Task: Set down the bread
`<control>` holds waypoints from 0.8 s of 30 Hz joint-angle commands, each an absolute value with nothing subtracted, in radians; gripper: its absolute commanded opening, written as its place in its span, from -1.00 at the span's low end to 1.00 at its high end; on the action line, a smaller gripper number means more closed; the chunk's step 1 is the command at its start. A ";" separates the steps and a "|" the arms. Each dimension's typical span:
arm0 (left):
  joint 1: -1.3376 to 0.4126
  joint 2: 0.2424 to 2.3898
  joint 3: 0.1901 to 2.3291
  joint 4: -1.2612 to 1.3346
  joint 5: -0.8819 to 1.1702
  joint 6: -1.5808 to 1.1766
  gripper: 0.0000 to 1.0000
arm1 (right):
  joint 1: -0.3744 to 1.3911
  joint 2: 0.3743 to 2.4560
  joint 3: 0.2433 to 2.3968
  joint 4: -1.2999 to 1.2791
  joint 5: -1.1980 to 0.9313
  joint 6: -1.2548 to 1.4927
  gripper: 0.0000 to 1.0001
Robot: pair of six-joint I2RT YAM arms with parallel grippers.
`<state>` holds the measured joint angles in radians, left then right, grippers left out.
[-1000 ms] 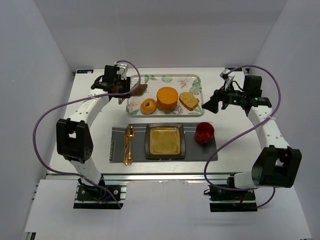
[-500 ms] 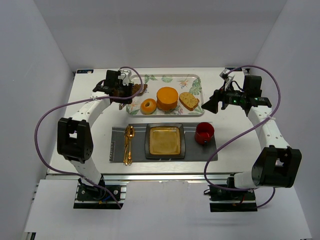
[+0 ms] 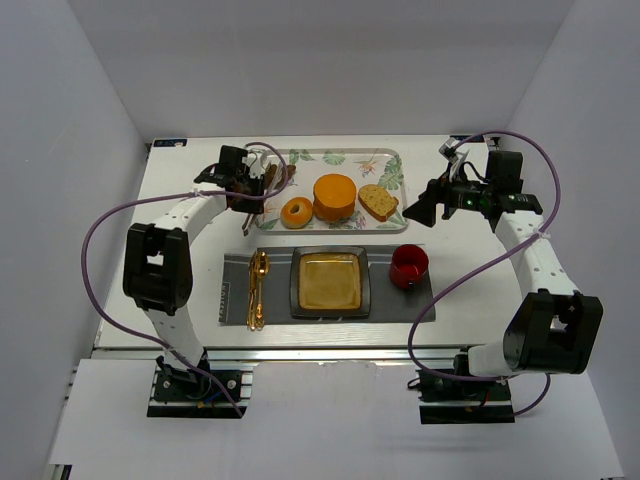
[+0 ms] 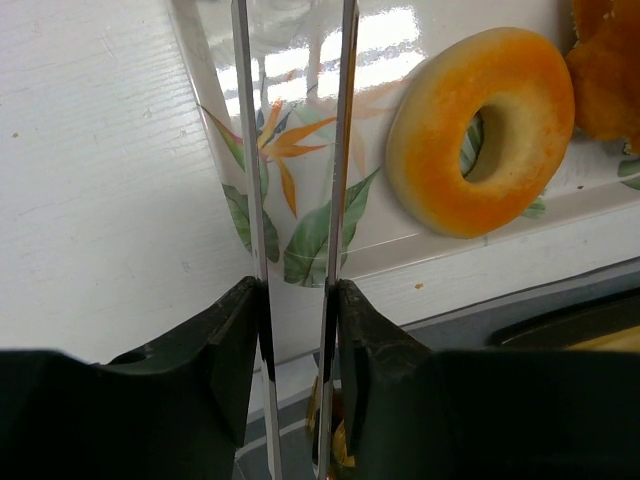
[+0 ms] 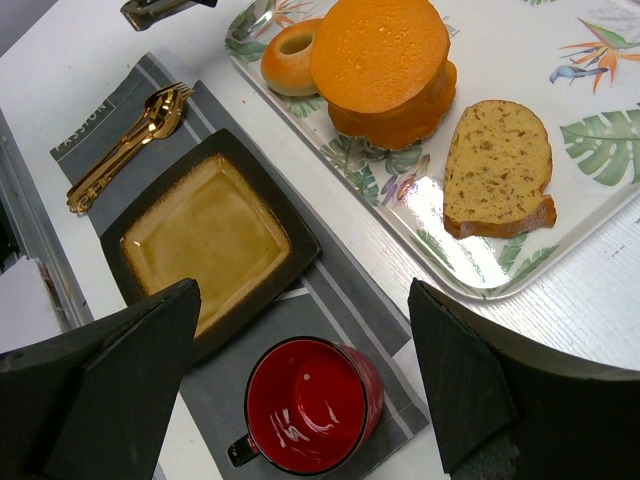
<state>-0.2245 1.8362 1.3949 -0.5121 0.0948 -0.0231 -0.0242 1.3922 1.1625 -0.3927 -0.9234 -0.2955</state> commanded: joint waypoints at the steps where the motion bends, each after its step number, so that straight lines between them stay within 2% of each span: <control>1: -0.229 1.819 1.417 -0.497 0.092 -0.018 -0.25 | -0.028 1.388 1.193 -0.377 -0.946 -0.293 0.79; 10: -0.229 1.766 1.408 -0.499 0.100 -0.044 -0.99 | -0.029 1.384 1.187 -0.377 -0.948 -0.293 0.79; 24: -0.229 1.597 1.374 -0.443 0.123 -0.136 -1.00 | -0.029 1.382 1.193 -0.380 -0.956 -0.290 0.79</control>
